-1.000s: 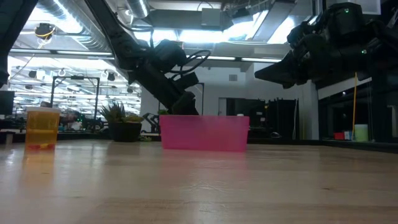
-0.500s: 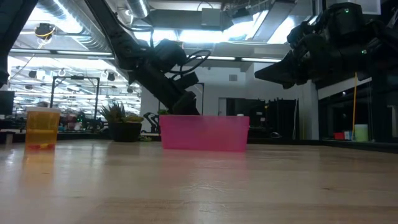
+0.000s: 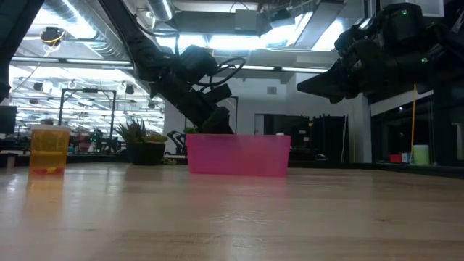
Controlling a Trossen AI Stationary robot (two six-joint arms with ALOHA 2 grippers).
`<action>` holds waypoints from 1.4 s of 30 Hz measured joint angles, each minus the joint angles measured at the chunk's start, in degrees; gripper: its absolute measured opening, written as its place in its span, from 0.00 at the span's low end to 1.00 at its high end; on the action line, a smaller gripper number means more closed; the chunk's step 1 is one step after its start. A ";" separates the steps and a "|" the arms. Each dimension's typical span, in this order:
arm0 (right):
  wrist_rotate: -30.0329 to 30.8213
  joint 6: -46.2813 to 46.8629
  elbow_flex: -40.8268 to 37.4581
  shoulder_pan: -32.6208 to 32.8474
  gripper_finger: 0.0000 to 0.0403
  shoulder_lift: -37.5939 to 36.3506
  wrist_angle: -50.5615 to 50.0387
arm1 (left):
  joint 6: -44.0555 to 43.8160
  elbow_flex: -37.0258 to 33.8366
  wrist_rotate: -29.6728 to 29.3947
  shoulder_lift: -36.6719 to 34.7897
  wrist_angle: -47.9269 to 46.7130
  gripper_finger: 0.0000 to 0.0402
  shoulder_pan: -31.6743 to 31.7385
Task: Pick and place pill bottles into a basket
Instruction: Put the orange pill bottle into the red bin
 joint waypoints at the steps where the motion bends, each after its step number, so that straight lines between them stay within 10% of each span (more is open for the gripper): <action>1: 0.00 0.00 0.00 0.00 0.04 0.00 0.00 | 0.69 0.00 -0.02 0.00 0.00 0.66 -0.05; 29: -0.02 0.54 -0.01 0.01 0.04 0.02 -0.12 | 3.15 0.02 -0.64 -4.48 -0.40 0.66 -1.61; 42: -0.17 -0.44 -0.02 0.01 0.04 0.02 -1.75 | 9.73 0.02 -0.46 -21.12 -17.10 0.62 -7.55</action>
